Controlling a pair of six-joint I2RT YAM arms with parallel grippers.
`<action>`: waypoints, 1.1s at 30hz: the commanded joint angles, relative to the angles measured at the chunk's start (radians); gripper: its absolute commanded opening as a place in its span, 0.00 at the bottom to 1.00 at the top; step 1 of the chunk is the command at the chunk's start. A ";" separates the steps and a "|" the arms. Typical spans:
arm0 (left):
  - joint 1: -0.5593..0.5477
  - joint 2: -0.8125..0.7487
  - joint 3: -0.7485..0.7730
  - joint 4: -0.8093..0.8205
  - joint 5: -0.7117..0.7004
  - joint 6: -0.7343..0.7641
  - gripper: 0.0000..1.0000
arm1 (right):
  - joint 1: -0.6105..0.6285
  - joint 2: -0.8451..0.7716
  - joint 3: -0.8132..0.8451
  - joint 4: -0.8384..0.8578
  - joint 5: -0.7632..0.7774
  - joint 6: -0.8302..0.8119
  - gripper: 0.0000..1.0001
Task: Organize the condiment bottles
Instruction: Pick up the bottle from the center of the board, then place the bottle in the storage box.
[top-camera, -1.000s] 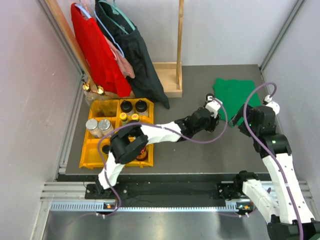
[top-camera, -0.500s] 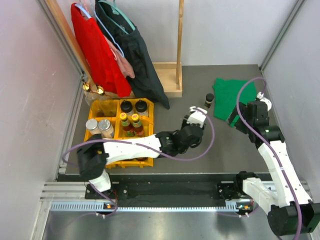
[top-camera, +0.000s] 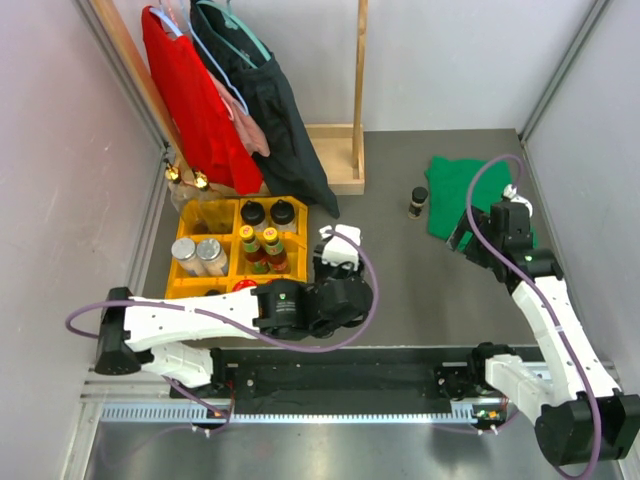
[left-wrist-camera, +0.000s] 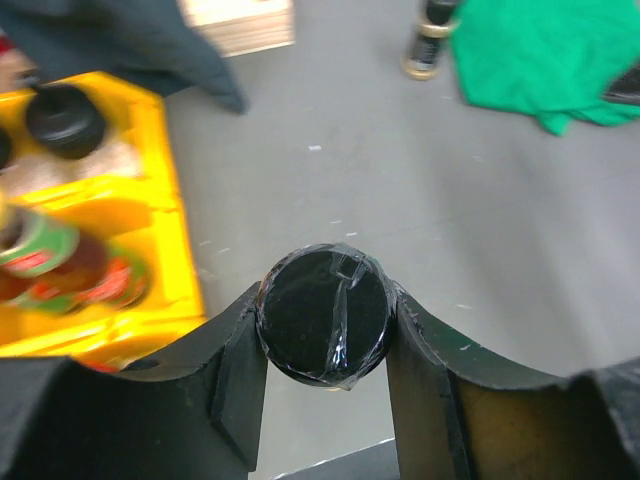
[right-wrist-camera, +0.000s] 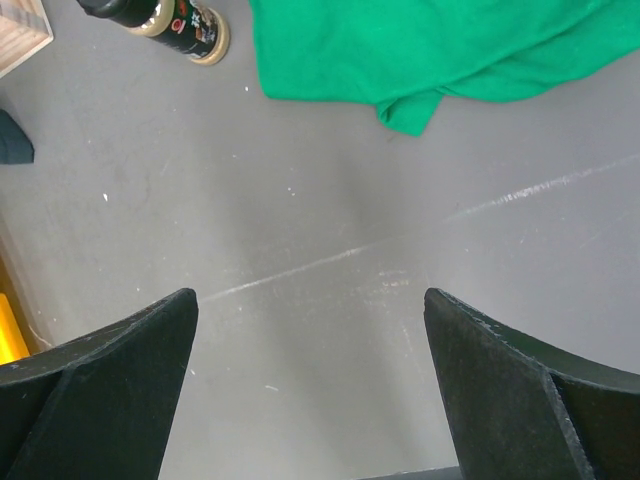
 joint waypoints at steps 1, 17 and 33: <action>-0.016 -0.069 0.084 -0.274 -0.138 -0.187 0.00 | -0.007 0.004 0.019 0.040 -0.021 -0.016 0.94; -0.024 -0.198 0.159 -0.586 -0.315 -0.336 0.00 | -0.006 -0.030 0.005 0.048 -0.025 -0.025 0.94; 0.274 -0.198 0.178 -0.685 -0.241 -0.282 0.00 | -0.007 0.002 0.006 0.069 -0.030 -0.022 0.95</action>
